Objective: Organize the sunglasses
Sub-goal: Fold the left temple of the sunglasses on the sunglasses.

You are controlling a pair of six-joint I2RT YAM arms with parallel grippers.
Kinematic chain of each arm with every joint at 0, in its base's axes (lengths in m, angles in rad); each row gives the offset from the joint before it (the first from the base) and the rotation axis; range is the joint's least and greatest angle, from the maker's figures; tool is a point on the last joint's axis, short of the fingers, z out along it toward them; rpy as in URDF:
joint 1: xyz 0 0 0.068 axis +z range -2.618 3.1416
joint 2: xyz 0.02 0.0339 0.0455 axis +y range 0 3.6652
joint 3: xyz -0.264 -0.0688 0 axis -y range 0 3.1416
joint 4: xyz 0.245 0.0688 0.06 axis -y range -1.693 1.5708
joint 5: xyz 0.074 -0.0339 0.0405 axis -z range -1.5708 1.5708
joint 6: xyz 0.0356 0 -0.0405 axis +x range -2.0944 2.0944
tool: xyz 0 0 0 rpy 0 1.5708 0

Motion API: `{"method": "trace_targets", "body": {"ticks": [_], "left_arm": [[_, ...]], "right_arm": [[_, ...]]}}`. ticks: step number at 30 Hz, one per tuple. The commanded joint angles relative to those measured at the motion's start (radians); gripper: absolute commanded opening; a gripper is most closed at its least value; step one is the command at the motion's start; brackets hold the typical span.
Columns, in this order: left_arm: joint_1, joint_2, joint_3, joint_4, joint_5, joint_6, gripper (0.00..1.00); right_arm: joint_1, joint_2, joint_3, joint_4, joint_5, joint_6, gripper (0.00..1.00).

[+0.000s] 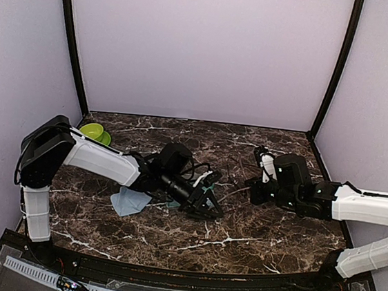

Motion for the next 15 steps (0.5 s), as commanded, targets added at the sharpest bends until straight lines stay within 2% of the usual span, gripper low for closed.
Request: {"method": "trace_targets", "body": {"ticks": [1,15], "left_arm": [[0.004,0.002,0.016,0.042,0.026,-0.019,0.53],[0.004,0.004,0.012,0.062,0.031,-0.042,0.34]], "right_arm": [[0.01,-0.007,-0.009,0.049,0.002,0.012,0.0],[0.015,0.002,-0.009,0.038,-0.001,0.017,0.0]]}}
